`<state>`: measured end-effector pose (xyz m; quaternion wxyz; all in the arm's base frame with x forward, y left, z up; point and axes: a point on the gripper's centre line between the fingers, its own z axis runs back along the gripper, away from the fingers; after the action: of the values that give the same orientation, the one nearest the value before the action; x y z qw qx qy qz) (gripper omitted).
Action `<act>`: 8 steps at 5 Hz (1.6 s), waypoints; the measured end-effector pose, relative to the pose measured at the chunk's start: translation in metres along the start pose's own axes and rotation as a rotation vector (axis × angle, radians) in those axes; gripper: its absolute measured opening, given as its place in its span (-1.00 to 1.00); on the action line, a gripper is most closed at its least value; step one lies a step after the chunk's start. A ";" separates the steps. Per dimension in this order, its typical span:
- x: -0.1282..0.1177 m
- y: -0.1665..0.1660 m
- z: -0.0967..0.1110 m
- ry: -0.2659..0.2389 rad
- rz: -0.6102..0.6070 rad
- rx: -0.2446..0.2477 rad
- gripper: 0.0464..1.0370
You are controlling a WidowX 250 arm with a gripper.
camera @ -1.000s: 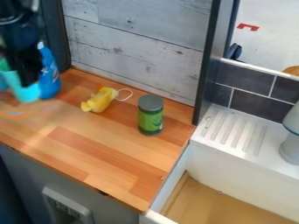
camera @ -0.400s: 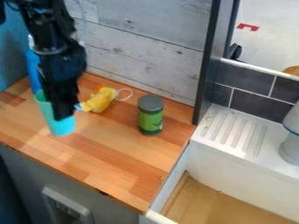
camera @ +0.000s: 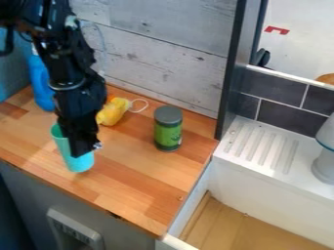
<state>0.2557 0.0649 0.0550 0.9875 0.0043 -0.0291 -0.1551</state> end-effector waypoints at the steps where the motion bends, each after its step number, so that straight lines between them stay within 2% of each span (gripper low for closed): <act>1: -0.002 -0.006 -0.012 -0.044 0.018 0.000 -0.89; 2: 0.003 -0.009 -0.013 -0.078 0.018 -0.016 -0.89; 3: 0.004 -0.006 -0.017 -0.061 0.018 -0.011 -0.81; 4: 0.000 -0.010 -0.016 -0.044 -0.056 -0.032 -0.37; 5: -0.001 -0.009 0.019 -0.112 -0.070 -0.009 0.23; 6: -0.009 0.001 0.053 -0.188 -0.012 0.005 0.81; 7: -0.011 0.017 0.100 -0.317 0.060 0.026 0.94; 8: 0.010 0.055 0.118 -0.341 0.156 0.038 0.93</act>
<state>0.2748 0.1147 0.1746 0.9770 -0.0055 -0.1994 -0.0758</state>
